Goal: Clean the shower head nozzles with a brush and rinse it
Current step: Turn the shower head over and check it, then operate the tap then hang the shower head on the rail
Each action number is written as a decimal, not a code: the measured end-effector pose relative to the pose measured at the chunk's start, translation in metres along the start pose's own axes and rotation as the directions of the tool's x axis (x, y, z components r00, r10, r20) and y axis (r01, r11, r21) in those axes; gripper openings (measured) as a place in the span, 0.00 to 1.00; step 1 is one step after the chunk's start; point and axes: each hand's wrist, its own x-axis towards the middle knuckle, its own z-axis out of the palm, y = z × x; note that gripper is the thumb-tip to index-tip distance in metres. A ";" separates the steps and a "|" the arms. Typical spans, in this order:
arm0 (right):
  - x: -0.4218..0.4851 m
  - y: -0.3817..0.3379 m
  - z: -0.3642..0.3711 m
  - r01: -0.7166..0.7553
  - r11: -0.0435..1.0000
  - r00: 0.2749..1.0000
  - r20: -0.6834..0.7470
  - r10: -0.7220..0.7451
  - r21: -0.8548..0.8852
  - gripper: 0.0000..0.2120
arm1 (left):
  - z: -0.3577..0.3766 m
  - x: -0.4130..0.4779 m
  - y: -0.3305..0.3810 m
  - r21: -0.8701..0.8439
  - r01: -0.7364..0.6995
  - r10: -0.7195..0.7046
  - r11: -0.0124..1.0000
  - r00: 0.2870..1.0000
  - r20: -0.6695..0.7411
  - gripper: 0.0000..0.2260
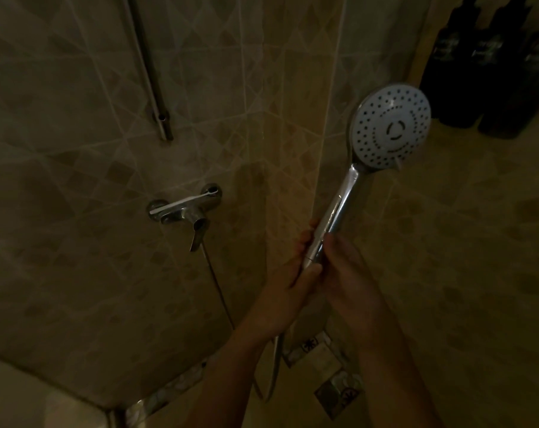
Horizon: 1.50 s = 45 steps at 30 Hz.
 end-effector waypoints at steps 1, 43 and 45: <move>0.001 0.000 0.000 0.013 0.999 1.000 -0.012 -0.013 -0.038 0.24 | 0.000 0.000 0.000 0.024 -0.023 0.023 0.999 1.000 -0.018 0.16; 0.109 0.162 -0.114 -0.426 0.577 0.897 -0.407 0.172 -0.697 0.21 | -0.208 0.122 -0.197 0.365 0.404 -0.115 0.839 0.787 -0.606 0.14; 0.107 0.171 -0.123 -0.418 0.545 0.907 -0.371 0.201 -0.727 0.23 | -0.214 0.130 -0.199 0.404 0.363 -0.044 0.840 0.787 -0.616 0.12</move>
